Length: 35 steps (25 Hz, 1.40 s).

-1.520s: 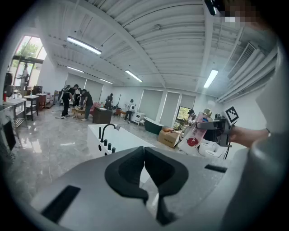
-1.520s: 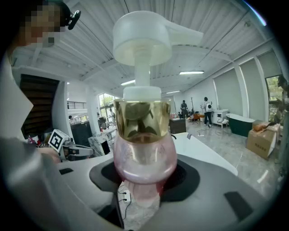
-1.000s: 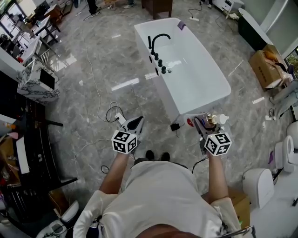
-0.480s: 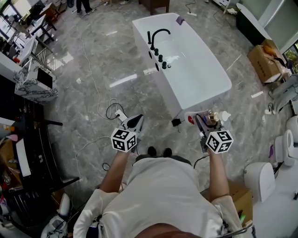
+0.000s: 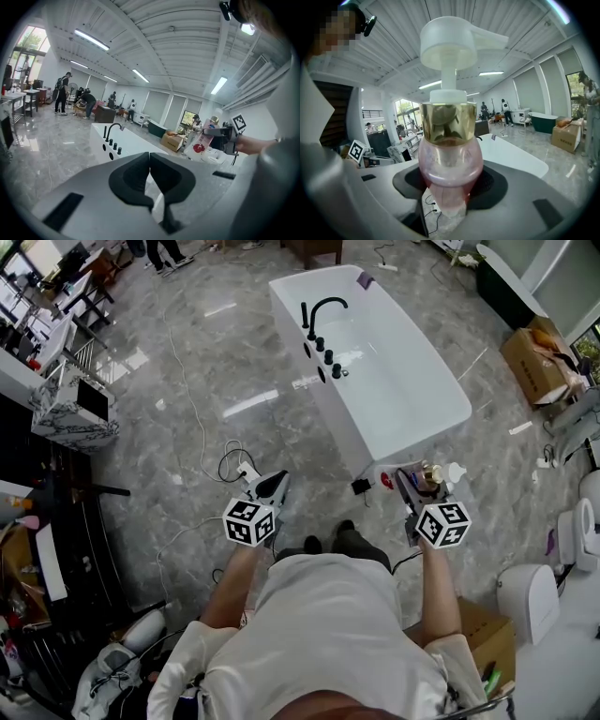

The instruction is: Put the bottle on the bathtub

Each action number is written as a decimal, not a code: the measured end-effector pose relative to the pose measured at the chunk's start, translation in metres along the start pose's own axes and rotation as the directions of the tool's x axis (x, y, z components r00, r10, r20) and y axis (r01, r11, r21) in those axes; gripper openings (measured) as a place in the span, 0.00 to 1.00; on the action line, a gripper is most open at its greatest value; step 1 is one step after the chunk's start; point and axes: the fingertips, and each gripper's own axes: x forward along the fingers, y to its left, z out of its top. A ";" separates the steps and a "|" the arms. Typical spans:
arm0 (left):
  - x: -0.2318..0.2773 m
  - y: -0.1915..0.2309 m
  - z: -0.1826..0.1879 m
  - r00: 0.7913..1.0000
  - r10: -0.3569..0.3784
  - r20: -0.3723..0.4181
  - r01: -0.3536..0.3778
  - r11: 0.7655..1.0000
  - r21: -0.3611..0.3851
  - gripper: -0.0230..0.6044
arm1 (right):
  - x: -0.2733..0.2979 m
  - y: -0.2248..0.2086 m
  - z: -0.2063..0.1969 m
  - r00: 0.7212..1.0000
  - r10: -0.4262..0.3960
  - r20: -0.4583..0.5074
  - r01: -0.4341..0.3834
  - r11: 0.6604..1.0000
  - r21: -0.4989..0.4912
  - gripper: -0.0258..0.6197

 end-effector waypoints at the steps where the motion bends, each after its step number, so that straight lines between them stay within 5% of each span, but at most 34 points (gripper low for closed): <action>1: 0.001 0.002 0.000 1.000 0.001 -0.002 -0.001 1.000 0.000 0.05 | 0.002 0.000 0.000 1.000 -0.001 -0.001 0.001 1.000 0.000 0.40; 15: 0.062 0.033 0.024 1.000 0.023 -0.015 -0.023 1.000 -0.009 0.05 | 0.068 -0.046 0.017 0.999 0.003 -0.036 -0.004 0.999 -0.037 0.40; 35: 0.245 0.071 0.080 0.994 0.068 -0.088 -0.070 0.997 -0.024 0.05 | 0.216 -0.183 0.043 0.986 0.098 -0.133 -0.100 0.995 -0.007 0.40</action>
